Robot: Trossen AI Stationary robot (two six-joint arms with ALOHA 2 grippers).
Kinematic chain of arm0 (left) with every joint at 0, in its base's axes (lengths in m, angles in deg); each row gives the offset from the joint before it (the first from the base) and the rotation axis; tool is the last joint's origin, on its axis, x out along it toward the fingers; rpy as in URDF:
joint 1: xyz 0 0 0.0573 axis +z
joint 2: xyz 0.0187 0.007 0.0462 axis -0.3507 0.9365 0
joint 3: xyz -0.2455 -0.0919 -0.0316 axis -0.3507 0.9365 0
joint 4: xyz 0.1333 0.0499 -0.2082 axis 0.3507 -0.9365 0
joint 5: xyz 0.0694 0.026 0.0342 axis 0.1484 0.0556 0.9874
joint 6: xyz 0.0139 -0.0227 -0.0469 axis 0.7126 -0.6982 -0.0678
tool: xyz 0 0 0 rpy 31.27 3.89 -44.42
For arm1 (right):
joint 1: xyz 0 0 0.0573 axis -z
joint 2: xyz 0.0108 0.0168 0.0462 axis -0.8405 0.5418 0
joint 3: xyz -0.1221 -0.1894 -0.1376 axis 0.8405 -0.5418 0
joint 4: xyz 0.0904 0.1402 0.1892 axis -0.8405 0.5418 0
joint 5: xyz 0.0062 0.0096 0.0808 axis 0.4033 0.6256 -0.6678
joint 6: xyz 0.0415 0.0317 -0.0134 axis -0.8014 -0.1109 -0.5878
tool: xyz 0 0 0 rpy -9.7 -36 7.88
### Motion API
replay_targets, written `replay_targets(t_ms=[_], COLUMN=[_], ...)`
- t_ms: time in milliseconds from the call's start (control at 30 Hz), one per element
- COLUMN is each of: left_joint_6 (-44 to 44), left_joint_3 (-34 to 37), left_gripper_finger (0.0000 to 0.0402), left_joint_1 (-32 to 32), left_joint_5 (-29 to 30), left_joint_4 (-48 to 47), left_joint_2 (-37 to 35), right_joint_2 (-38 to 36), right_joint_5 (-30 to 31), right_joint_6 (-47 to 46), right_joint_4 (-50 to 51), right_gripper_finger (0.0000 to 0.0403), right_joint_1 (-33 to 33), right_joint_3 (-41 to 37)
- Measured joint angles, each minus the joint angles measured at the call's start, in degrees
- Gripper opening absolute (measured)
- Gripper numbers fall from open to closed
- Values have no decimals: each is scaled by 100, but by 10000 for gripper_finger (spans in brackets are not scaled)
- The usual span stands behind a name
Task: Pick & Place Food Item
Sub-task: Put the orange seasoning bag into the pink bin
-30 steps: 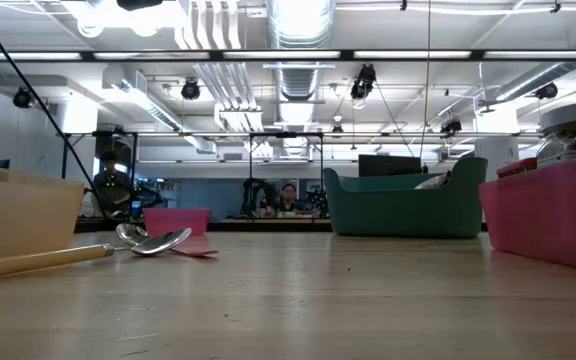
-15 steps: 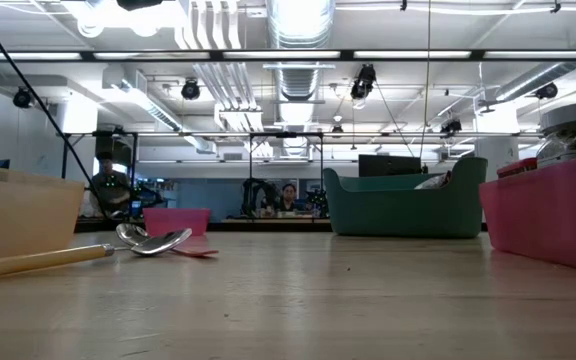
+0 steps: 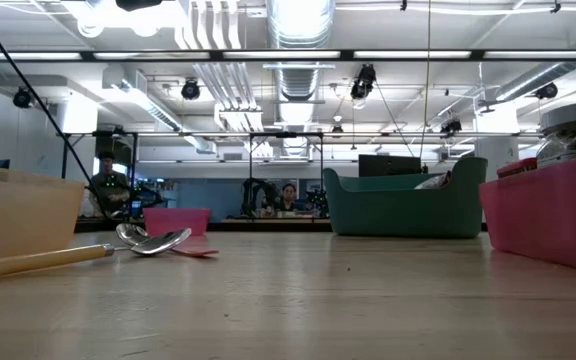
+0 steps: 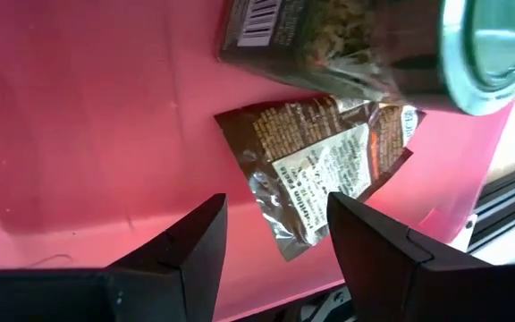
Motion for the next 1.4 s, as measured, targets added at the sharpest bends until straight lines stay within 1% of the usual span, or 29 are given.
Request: replay_targets(t_ms=[333,467,733,800,900,1067,1167,1233,1333,1400], left_joint_6=[0,-3,-4,-5,-44,-135,-154,-200,-344,-425], left_joint_3=[0,0,0,0,0,0,0,0,0,0], left_gripper_finger=[341,341,341,341,341,341,341,341,341,341], left_joint_1=[2,2,2,2,2,2,2,2,2,2], left_joint_5=[-26,-161,-195,-195,-197,-260,-260,-262,-259,-254], left_joint_4=[2,4,9,9,17,17,17,19,22,20], left_joint_2=[1,0,1,0,0,0,1,1,1,-1], right_joint_2=[0,0,0,0,-25,-349,-507,-611,-720,-756], right_joint_5=[-218,-543,-603,-723,-922,-545,-540,-392,204,478], right_joint_6=[351,513,731,697,-40,-1054,-1822,-2849,-4915,-5901], right_joint_4=[-103,-109,-138,-75,-37,-80,-103,-127,-150,-138], right_gripper_finger=[192,192,192,192,192,192,192,192,192,192], right_joint_1=[42,150,442,549,666,596,557,511,336,227], right_joint_3=[-23,-55,-48,-48,-36,384,725,974,1259,1342])
